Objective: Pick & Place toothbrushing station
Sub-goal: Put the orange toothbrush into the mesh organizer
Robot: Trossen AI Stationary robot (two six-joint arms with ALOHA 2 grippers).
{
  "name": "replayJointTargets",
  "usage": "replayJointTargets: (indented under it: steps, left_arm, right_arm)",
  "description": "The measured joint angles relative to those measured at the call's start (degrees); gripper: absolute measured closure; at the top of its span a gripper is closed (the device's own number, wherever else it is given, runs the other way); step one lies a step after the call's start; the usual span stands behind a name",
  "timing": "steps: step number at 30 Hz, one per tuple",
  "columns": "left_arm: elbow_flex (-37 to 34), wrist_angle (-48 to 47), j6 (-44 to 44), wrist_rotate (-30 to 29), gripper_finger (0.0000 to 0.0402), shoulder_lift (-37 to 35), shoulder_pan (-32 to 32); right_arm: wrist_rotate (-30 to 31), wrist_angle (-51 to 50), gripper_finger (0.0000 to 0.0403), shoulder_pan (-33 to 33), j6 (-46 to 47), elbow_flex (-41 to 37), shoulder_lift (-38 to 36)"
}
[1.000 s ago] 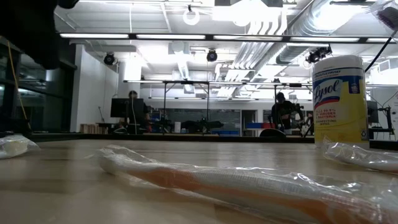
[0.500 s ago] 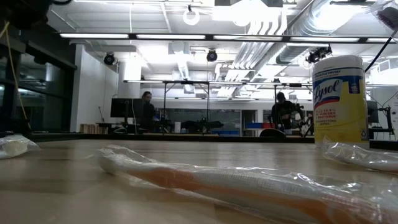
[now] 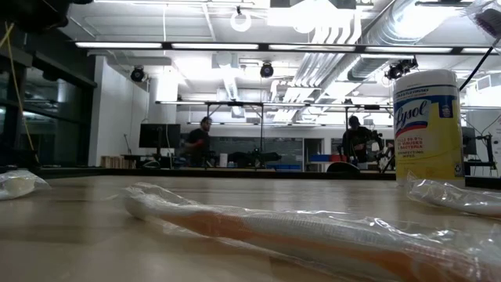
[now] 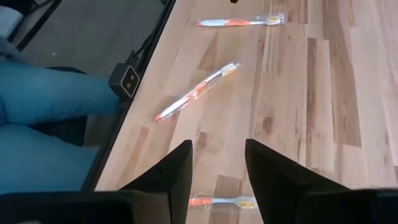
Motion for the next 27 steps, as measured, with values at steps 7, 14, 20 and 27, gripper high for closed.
replayJointTargets:
  steps: [7,14,20,27]
  left_arm:
    - [0.0,0.44,-2.58,0.56,0.0381,-0.02,0.91]
    - [-0.02,2.43,-10.67,0.48,0.0381,-0.02,0.98]
    - [0.12,8.93,-15.66,0.46,0.0381,1.83,-1.06]
    - [1.51,7.08,-18.97,1.68,0.0381,5.71,-2.83]
  right_arm:
    - [-0.5,-0.02,0.0264,0.0,-0.35,0.0,0.0]
    - [-0.63,-0.07,0.0264,0.0,-2.88,0.0,0.0]
    - [-0.65,-1.27,0.0264,0.04,-3.24,0.0,0.0]
    - [-0.6,-1.92,0.0264,0.04,-3.24,0.0,0.0]
